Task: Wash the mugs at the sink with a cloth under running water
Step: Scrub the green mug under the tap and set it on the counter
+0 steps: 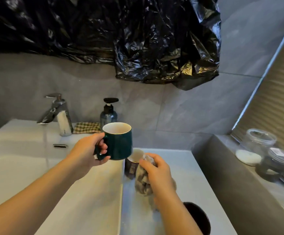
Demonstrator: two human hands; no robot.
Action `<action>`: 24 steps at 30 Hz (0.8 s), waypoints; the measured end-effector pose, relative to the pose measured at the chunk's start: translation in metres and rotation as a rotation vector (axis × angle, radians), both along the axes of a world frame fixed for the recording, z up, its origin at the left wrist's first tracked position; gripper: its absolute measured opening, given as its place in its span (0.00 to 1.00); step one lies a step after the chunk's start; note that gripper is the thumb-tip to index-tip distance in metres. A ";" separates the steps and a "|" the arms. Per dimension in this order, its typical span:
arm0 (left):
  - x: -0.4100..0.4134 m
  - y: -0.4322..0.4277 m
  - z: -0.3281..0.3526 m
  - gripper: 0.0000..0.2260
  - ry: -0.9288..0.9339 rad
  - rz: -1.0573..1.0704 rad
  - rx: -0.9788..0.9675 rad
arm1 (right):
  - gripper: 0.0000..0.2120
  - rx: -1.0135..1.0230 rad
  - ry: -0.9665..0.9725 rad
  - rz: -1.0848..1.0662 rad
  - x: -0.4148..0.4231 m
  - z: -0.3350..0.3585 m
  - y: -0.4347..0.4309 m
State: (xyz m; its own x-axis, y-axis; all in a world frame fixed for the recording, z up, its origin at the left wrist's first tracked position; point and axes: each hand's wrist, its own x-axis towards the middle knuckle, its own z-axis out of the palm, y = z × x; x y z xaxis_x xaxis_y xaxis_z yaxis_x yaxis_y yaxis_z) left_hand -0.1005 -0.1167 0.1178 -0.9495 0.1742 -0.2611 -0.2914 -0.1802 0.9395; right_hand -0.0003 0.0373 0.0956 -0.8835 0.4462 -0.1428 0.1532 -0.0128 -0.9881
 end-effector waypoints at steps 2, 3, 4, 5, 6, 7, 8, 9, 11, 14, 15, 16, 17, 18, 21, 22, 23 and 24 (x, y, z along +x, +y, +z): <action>-0.002 -0.031 -0.006 0.15 0.015 0.052 -0.084 | 0.05 -0.024 -0.014 0.049 -0.005 -0.004 -0.027; -0.003 -0.046 -0.010 0.15 0.020 0.081 -0.113 | 0.06 -0.042 -0.020 0.072 -0.009 -0.006 -0.040; -0.006 -0.061 -0.014 0.15 0.020 0.111 -0.135 | 0.06 -0.062 -0.026 0.092 -0.014 -0.008 -0.053; -0.008 -0.076 -0.018 0.14 0.015 0.137 -0.151 | 0.07 -0.076 -0.035 0.103 -0.019 -0.010 -0.067; -0.011 -0.090 -0.022 0.14 0.005 0.155 -0.163 | 0.06 -0.079 -0.043 0.108 -0.026 -0.012 -0.080; -0.015 -0.104 -0.027 0.14 -0.009 0.171 -0.176 | 0.06 -0.076 -0.053 0.111 -0.033 -0.015 -0.093; -0.019 -0.116 -0.032 0.13 -0.022 0.187 -0.187 | 0.04 -0.070 -0.065 0.110 -0.041 -0.019 -0.105; -0.023 -0.128 -0.037 0.13 -0.036 0.203 -0.196 | 0.04 -0.068 -0.087 0.107 -0.050 -0.022 -0.118; -0.035 -0.147 -0.049 0.12 -0.062 0.228 -0.213 | 0.06 -0.083 -0.137 0.105 -0.067 -0.031 -0.141; -0.055 -0.164 -0.063 0.13 -0.075 0.226 -0.265 | 0.09 -0.103 -0.195 0.087 -0.091 -0.044 -0.167; -0.061 -0.167 -0.067 0.14 -0.069 0.220 -0.288 | 0.10 -0.106 -0.210 0.077 -0.098 -0.048 -0.173; -0.067 -0.170 -0.071 0.14 -0.056 0.210 -0.311 | 0.09 -0.114 -0.224 0.065 -0.106 -0.052 -0.178; -0.072 -0.173 -0.074 0.14 -0.040 0.197 -0.333 | 0.09 -0.119 -0.244 0.050 -0.114 -0.055 -0.182; -0.075 -0.176 -0.078 0.14 -0.021 0.181 -0.350 | 0.08 -0.126 -0.254 0.036 -0.120 -0.058 -0.185; -0.076 -0.185 -0.097 0.16 0.025 0.141 -0.332 | 0.09 -0.125 -0.249 -0.011 -0.132 -0.067 -0.190; -0.076 -0.188 -0.103 0.17 0.029 0.125 -0.303 | 0.10 -0.120 -0.254 -0.026 -0.134 -0.070 -0.189; -0.077 -0.191 -0.109 0.18 0.025 0.105 -0.277 | 0.09 -0.122 -0.258 -0.036 -0.135 -0.072 -0.189; -0.078 -0.193 -0.112 0.18 0.013 0.079 -0.254 | 0.07 -0.132 -0.256 -0.038 -0.135 -0.074 -0.188</action>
